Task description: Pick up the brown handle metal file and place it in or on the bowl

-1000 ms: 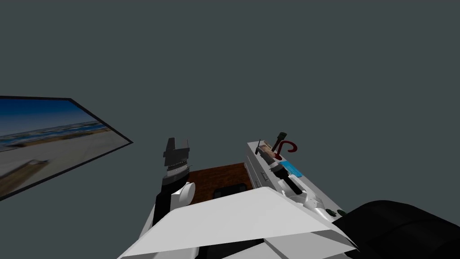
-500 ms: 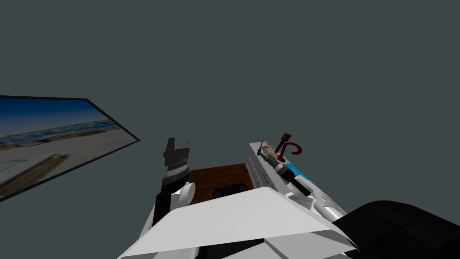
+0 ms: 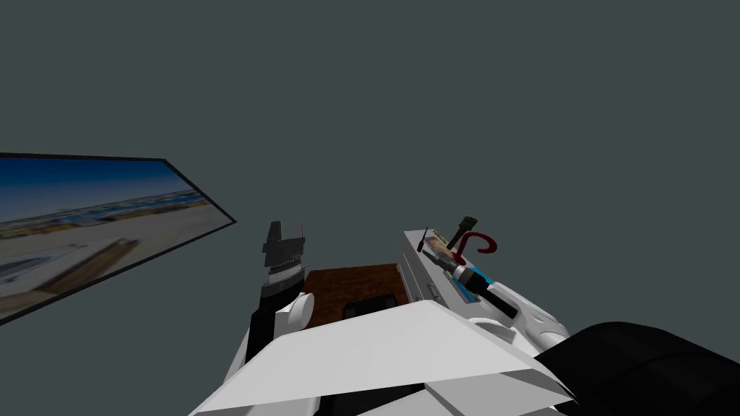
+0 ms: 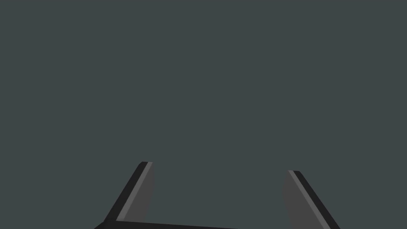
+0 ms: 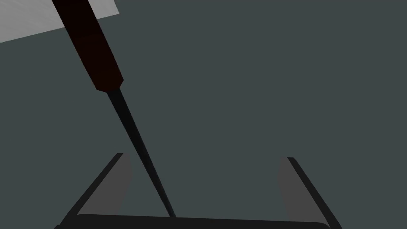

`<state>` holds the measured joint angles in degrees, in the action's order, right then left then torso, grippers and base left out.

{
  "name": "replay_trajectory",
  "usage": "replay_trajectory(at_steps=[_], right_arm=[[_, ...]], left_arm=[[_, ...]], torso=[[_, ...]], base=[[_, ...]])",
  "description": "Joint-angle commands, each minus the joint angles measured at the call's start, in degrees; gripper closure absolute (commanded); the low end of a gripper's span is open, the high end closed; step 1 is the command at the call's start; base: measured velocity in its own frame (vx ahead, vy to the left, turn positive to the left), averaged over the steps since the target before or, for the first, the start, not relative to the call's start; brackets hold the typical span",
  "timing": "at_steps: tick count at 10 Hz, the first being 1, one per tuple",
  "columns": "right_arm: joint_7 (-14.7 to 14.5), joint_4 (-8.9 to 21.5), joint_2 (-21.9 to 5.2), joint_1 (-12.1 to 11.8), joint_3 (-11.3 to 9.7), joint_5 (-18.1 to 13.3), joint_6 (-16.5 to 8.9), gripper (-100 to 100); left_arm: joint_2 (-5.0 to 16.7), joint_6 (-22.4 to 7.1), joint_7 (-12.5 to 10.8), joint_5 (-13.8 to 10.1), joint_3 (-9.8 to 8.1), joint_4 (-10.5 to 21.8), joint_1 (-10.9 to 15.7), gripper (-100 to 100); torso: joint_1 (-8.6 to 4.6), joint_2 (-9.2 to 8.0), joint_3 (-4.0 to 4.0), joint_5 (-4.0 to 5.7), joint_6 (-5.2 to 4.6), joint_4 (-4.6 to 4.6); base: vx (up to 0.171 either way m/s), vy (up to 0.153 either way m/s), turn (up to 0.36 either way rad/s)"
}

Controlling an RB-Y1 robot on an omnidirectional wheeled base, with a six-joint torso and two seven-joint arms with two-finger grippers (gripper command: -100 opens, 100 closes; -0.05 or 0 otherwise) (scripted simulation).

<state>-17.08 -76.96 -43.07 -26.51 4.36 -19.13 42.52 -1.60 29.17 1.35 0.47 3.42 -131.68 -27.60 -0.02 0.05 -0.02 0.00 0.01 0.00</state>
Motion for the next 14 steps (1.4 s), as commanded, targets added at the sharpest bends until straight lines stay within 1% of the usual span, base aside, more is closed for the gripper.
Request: replay_trajectory(at_steps=[1,3,6,9,13,14], right_arm=[[-1.19,2.18,-2.69,-0.08,-0.37,-1.60,0.14,-100],[-2.31,4.56,-6.11,-0.17,-1.02,-3.51,0.17,-100],[-3.38,6.96,-10.84,-0.33,-2.30,-6.07,-0.34,-100],[-3.89,8.34,-14.72,-0.45,-3.80,-8.22,-1.32,-100],[-4.13,9.34,-18.91,-0.50,-5.74,-10.54,-2.73,-100],[-4.20,9.71,-20.62,-0.47,-6.51,-11.44,-3.27,-100]], left_arm=[[0.00,0.00,0.00,0.00,0.00,0.00,0.00,0],[0.00,0.00,0.00,0.00,0.00,0.00,0.00,0],[0.00,0.00,0.00,0.00,0.00,0.00,0.00,0],[0.00,0.00,0.00,0.00,0.00,0.00,0.00,0],[0.00,0.00,0.00,0.00,0.00,0.00,0.00,0],[0.00,0.00,0.00,0.00,0.00,0.00,0.00,0]], torso=[[0.00,0.00,0.00,0.00,0.00,0.00],[-0.03,0.02,-0.01,0.01,0.00,0.01],[-0.05,0.04,-0.02,0.01,0.01,0.01],[-0.04,0.04,-0.02,0.02,0.00,0.01],[-0.02,0.03,-0.02,0.02,-0.01,0.01],[0.00,0.03,-0.01,0.01,-0.01,0.00]], base=[[0.010,-0.005,0.131],[0.015,-0.014,0.133],[0.014,-0.020,0.150],[0.011,-0.020,0.149],[0.009,-0.016,0.137],[0.010,-0.005,0.187]])
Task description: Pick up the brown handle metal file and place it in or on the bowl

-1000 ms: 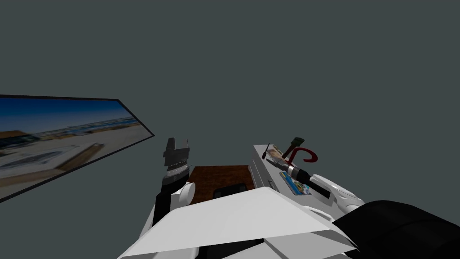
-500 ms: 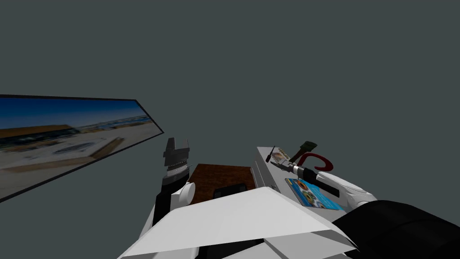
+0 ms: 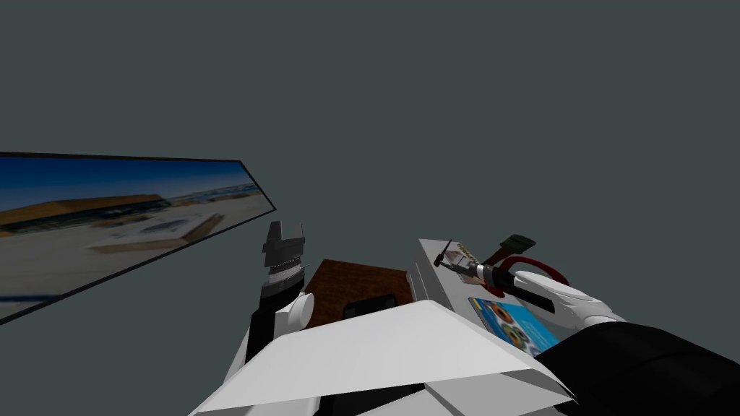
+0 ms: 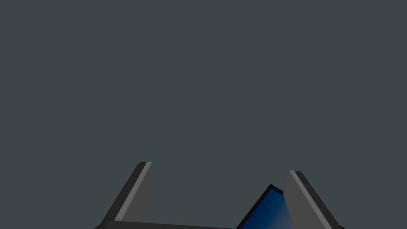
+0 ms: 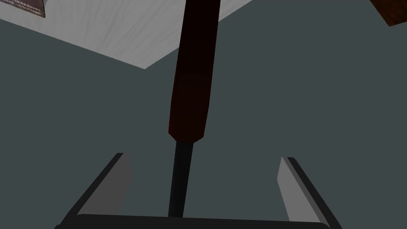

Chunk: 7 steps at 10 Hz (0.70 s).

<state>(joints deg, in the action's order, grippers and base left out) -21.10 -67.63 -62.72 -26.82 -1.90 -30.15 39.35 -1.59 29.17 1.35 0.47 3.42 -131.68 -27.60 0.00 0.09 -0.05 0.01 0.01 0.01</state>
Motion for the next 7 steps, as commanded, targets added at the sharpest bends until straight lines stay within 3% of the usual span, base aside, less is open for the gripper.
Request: replay_trajectory(at_steps=[1,2,3,4,5,6,7], right_arm=[[-0.22,0.55,-1.68,-0.13,-0.57,-0.79,-0.31,-100],[-0.29,0.85,-2.71,-0.08,-1.01,-1.34,-0.60,-100],[-0.23,0.44,-2.11,-0.31,-0.65,-0.96,-0.53,-100],[-0.24,0.50,-2.24,-0.30,-0.67,-1.01,-0.53,0],[-1.09,1.29,-0.52,0.41,-1.24,-1.34,-1.38,-100],[-0.77,1.34,-1.12,0.28,-1.03,-1.21,-0.71,-100],[-0.94,1.46,-0.98,0.36,-1.08,-1.24,-0.76,100]], left_arm=[[0.00,0.00,0.00,0.00,0.00,0.00,0.00,0],[0.00,0.00,0.00,0.00,0.00,0.00,0.00,0],[0.00,0.00,0.00,0.00,0.00,0.00,0.00,0],[0.00,0.00,0.00,0.00,0.00,0.00,-0.01,0],[0.00,0.00,0.00,0.00,0.00,0.00,-0.01,0],[0.00,0.00,0.00,0.00,0.00,0.00,-0.01,0],[0.00,0.00,0.00,0.00,-0.01,0.00,-0.01,0]], torso=[[0.00,0.00,0.00,0.00,0.00,0.00],[0.01,-0.01,0.00,0.00,-0.04,0.00],[0.02,-0.01,0.01,0.00,-0.03,0.00],[0.03,-0.04,0.02,0.01,-0.06,-0.01],[0.03,-0.06,0.03,0.00,-0.06,-0.01],[0.00,0.08,-0.04,0.02,-0.02,0.01],[0.00,0.05,-0.03,0.01,-0.06,0.02]], base=[[0.011,-0.006,0.132],[0.010,-0.002,0.108],[0.005,-0.003,0.023],[0.000,0.000,0.000],[0.049,-0.009,0.107],[0.031,-0.008,0.031],[0.000,0.000,0.000]])
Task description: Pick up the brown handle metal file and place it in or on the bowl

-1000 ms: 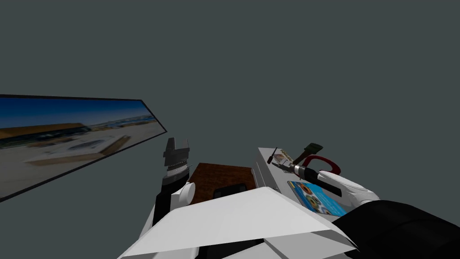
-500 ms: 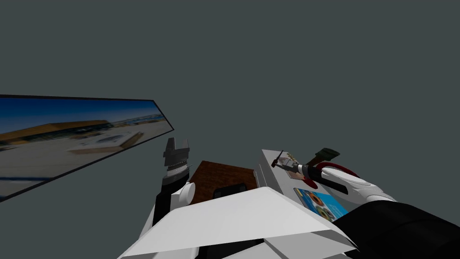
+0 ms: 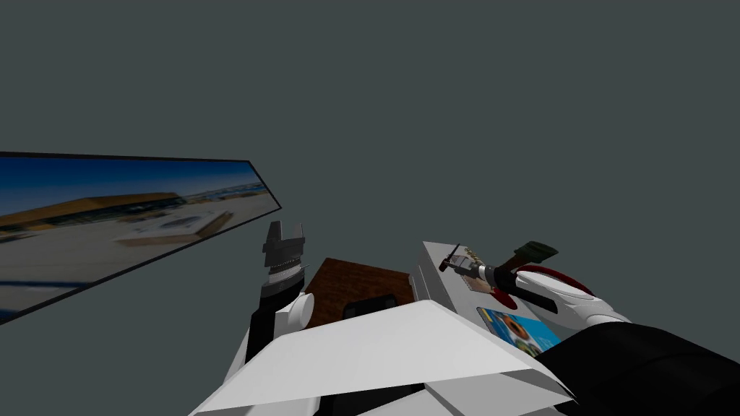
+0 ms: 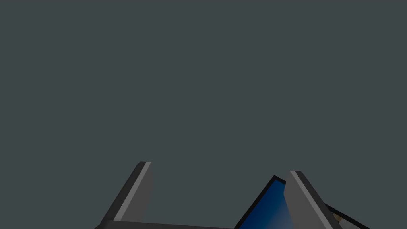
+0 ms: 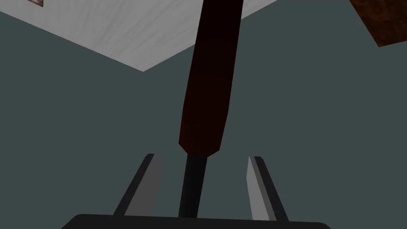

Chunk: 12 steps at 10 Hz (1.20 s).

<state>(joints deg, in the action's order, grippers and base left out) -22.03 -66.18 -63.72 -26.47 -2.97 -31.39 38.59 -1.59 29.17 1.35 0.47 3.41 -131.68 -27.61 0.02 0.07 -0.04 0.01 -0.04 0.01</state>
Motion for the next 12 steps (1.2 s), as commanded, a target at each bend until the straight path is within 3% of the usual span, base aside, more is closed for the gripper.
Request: replay_trajectory(at_steps=[1,4,5,6,7,8,12], right_arm=[[0.00,0.00,0.00,0.00,0.00,0.00,0.00,100],[0.07,0.00,-0.08,0.03,0.12,0.07,0.05,100],[0.07,-0.01,-0.08,0.02,0.11,0.07,0.05,0],[0.07,0.00,-0.08,0.02,0.11,0.07,0.05,100],[0.08,0.00,-0.07,0.02,0.11,0.07,0.05,0],[-0.55,0.93,-0.96,-0.54,1.01,0.22,2.13,100],[-1.86,2.42,-2.67,-1.61,2.70,0.50,6.57,100]], left_arm=[[0.00,0.00,0.00,0.00,0.00,0.00,0.00,0],[0.00,0.00,0.00,0.00,0.00,0.00,0.00,0],[0.00,0.00,0.00,0.00,0.00,0.00,0.00,0],[0.00,0.00,0.00,0.00,0.00,0.00,0.00,0],[0.00,0.00,0.00,0.00,0.00,0.00,0.00,0],[0.00,0.00,0.00,0.00,0.00,0.00,0.00,0],[0.00,0.00,0.00,0.00,0.00,0.00,0.01,0]], torso=[[0.00,0.00,0.00,0.00,0.00,0.00],[-0.11,0.09,-0.08,0.18,0.08,0.07],[-0.11,0.10,-0.08,0.18,0.08,0.07],[-0.11,0.10,-0.08,0.18,0.08,0.07],[-0.11,0.10,-0.08,0.17,0.08,0.07],[-0.11,0.10,-0.08,0.17,0.08,0.07],[-0.09,-0.32,0.15,0.13,-0.03,-0.01]], base=[[0.004,-0.006,-0.010],[0.000,0.000,0.000],[0.000,0.000,0.000],[0.000,0.000,0.000],[0.000,0.000,0.000],[-0.037,0.001,-0.155],[-0.072,0.003,-0.119]])
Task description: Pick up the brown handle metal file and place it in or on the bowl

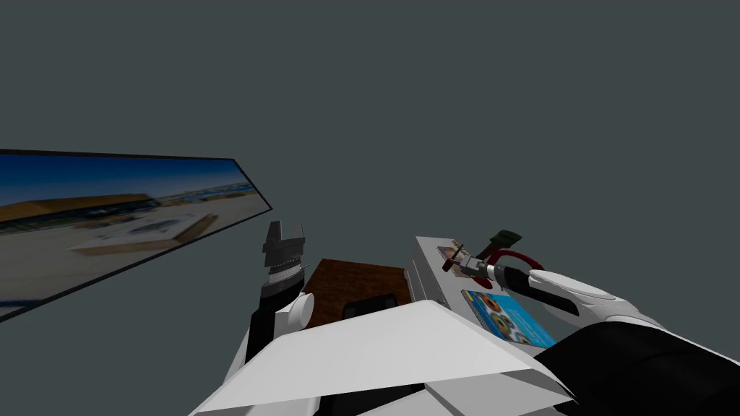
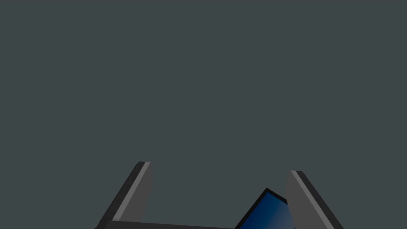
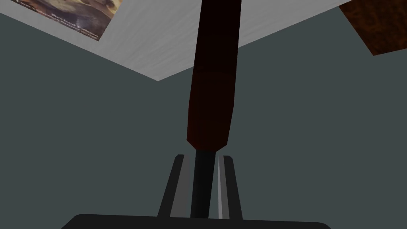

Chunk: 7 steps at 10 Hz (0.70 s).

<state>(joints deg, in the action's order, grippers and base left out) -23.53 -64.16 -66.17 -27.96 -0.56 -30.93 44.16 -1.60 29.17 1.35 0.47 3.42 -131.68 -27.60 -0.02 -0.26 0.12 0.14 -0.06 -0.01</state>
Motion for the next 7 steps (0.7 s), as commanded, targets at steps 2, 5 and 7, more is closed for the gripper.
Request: replay_trajectory(at_steps=[2,5,7], right_arm=[[-1.09,1.10,-1.25,-0.76,1.23,0.19,3.50,100],[-2.09,1.89,-2.87,-1.74,2.61,0.42,7.05,100],[-2.66,2.19,-3.92,-2.36,3.43,0.53,9.15,100]], left_arm=[[0.00,0.00,0.00,0.00,0.00,0.00,0.00,0],[0.00,0.00,0.00,0.00,0.00,0.00,0.00,0],[0.00,0.00,0.00,0.00,0.00,0.00,0.00,0]], torso=[[0.05,0.01,0.00,-0.02,0.01,0.00],[0.11,-0.08,0.05,-0.04,-0.01,-0.03],[0.18,-0.06,0.04,-0.06,0.01,-0.03]], base=[[-0.076,0.020,-0.107],[-0.088,0.026,-0.126],[-0.087,0.029,-0.105]])
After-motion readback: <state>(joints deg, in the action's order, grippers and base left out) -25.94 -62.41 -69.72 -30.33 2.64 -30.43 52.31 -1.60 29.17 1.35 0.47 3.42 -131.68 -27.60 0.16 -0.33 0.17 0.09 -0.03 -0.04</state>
